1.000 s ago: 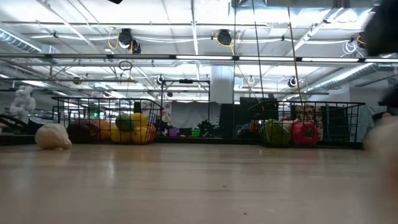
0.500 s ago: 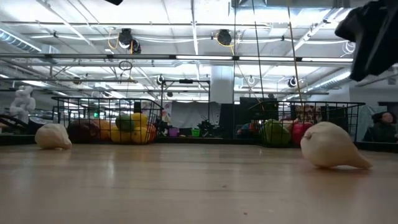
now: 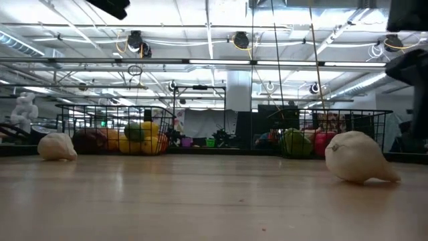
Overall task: Sort produce into baskets
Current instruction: Put the right white garlic in the right basket
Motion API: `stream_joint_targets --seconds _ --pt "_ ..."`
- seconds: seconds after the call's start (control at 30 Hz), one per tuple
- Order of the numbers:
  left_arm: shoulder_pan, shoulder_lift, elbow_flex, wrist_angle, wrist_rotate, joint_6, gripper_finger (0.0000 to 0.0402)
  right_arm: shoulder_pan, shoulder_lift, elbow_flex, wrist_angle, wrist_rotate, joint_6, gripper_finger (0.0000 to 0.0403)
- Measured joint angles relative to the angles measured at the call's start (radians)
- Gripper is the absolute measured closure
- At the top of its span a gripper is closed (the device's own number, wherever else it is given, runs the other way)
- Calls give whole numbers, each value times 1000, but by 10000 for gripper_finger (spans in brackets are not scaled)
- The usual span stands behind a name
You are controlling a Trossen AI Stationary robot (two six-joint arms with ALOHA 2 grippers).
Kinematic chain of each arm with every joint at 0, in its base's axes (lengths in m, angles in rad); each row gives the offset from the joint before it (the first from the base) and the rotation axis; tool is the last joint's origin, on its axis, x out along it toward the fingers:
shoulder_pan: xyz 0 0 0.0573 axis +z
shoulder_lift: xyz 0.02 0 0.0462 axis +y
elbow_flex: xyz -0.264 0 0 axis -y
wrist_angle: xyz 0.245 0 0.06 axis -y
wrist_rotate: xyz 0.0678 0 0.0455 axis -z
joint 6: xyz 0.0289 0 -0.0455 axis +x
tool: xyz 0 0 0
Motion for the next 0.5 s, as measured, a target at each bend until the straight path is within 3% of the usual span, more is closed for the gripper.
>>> stream_joint_targets --seconds 0.2,0.5 --pt "37 0 0 -45 -17 21 59 -21 0 -58 99 111 -60 143" --pt "102 0 0 -40 -22 130 59 -62 4 -153 285 67 -173 139"
